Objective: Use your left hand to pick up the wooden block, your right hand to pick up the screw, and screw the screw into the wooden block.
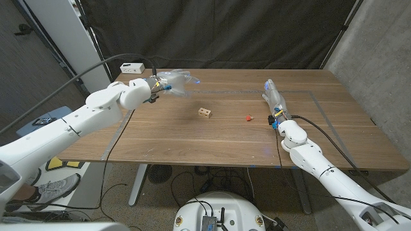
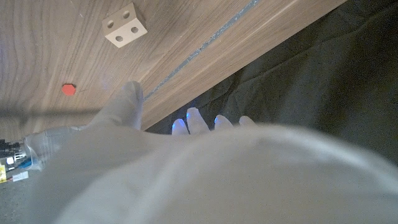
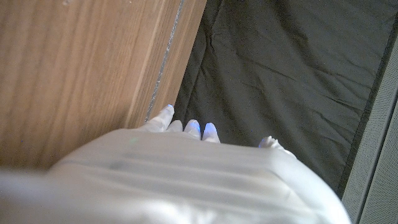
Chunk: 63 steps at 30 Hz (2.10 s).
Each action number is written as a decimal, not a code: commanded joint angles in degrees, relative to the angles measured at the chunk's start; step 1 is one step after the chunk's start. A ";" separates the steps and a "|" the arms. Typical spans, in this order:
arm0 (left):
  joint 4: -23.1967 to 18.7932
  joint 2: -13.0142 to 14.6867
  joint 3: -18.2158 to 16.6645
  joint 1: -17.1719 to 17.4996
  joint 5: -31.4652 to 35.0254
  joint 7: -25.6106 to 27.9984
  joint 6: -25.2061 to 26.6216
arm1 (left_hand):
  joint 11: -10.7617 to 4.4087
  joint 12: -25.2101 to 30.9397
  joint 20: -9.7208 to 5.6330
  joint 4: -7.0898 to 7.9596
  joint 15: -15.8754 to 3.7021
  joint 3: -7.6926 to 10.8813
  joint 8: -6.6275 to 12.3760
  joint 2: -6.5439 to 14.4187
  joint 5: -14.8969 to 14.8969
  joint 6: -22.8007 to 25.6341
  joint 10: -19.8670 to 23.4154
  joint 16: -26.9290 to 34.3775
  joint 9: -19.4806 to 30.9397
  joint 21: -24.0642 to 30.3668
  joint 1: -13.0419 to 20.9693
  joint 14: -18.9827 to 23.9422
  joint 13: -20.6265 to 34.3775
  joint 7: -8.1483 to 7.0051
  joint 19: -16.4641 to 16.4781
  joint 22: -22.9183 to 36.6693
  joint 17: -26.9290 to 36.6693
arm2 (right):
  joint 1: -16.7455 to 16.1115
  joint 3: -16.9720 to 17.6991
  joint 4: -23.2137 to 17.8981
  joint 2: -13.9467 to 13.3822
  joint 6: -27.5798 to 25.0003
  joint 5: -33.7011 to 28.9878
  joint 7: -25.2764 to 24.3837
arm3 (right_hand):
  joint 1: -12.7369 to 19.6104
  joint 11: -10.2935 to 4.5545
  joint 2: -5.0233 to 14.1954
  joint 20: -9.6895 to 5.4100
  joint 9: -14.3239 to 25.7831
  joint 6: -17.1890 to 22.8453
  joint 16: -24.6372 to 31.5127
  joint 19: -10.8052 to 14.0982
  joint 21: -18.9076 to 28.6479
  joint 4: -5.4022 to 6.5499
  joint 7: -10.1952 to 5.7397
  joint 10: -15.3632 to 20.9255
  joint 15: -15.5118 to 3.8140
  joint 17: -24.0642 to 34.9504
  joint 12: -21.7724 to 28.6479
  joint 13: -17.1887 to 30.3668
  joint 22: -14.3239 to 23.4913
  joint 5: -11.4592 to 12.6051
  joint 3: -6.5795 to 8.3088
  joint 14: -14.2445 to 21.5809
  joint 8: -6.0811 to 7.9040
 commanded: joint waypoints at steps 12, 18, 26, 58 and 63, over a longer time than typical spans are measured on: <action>-3.69 -5.01 2.48 1.77 18.93 -7.12 5.85 | -0.05 0.04 0.82 0.21 0.91 -1.22 -0.40 0.17 0.14 -2.16 -0.70 -0.26 0.24 0.18 1.63 -1.87 0.22 1.01 -1.62 0.02 0.13 | -1.20 0.25 -0.73 0.50 -0.41 0.01 -1.68 | 0.69 -0.22 -0.39 -1.02 0.30 -0.46 -0.18 -0.52 0.13 -0.54 -0.17 -0.94 0.39 0.17 -0.21 0.22 0.17 0.49 0.02 -0.87 0.09; -4.05 -7.55 3.62 2.17 21.96 -10.81 9.29 | 0.33 -0.33 1.11 0.47 1.28 -2.11 -0.46 -0.03 0.01 -2.86 -1.88 -0.49 0.24 0.04 1.45 -3.29 0.20 1.36 -2.49 -0.04 0.07 | -2.08 0.51 -1.53 0.29 -0.37 0.10 -2.15 | 0.72 -0.15 -0.42 -0.97 0.30 -0.50 -0.19 -0.67 0.10 -0.63 -0.13 -1.05 0.57 0.19 -0.20 0.22 0.18 0.49 0.03 -1.07 0.10; -4.30 -9.99 4.98 2.26 24.78 -14.30 12.21 | 0.21 -0.43 2.00 0.64 1.76 -2.56 -0.45 0.07 0.02 -3.20 -2.38 -0.43 0.25 0.02 1.38 -3.67 0.19 1.74 -2.89 -0.07 0.05 | -3.25 0.79 -2.52 0.00 -0.28 0.12 -2.67 | 0.74 -0.09 -0.45 -0.95 0.31 -0.63 -0.11 -0.74 0.13 -0.76 -0.16 -1.24 0.55 0.22 -0.19 0.23 0.18 0.49 0.03 -1.14 0.11; 1.05 -15.33 9.13 -3.50 24.83 -22.33 13.19 | -0.11 1.00 3.31 0.70 2.01 -4.34 1.58 2.07 0.36 1.78 -0.78 0.50 0.25 0.25 2.82 -3.51 0.01 1.87 -4.51 -0.07 0.00 | -2.56 0.22 -1.86 0.40 0.59 -1.12 -2.43 | 0.92 -0.42 -0.45 -1.90 0.31 -0.91 0.08 -0.96 0.24 -1.36 0.13 -1.54 -1.11 0.26 0.01 0.22 0.18 0.48 0.10 -1.59 0.20; 1.76 -15.21 9.24 -3.88 24.00 -20.94 12.46 | -0.45 1.57 3.24 0.66 0.94 -4.75 1.73 2.29 0.36 3.01 1.15 0.75 0.20 0.46 3.17 -2.11 -0.03 1.88 -4.10 -0.07 -0.04 | -1.99 -0.02 -1.35 0.61 0.52 -1.27 -2.21 | 0.96 -0.51 -0.46 -2.01 0.31 -0.95 0.09 -1.00 0.24 -1.45 0.27 -1.55 -1.26 0.25 0.02 0.22 0.18 0.48 0.11 -1.61 0.20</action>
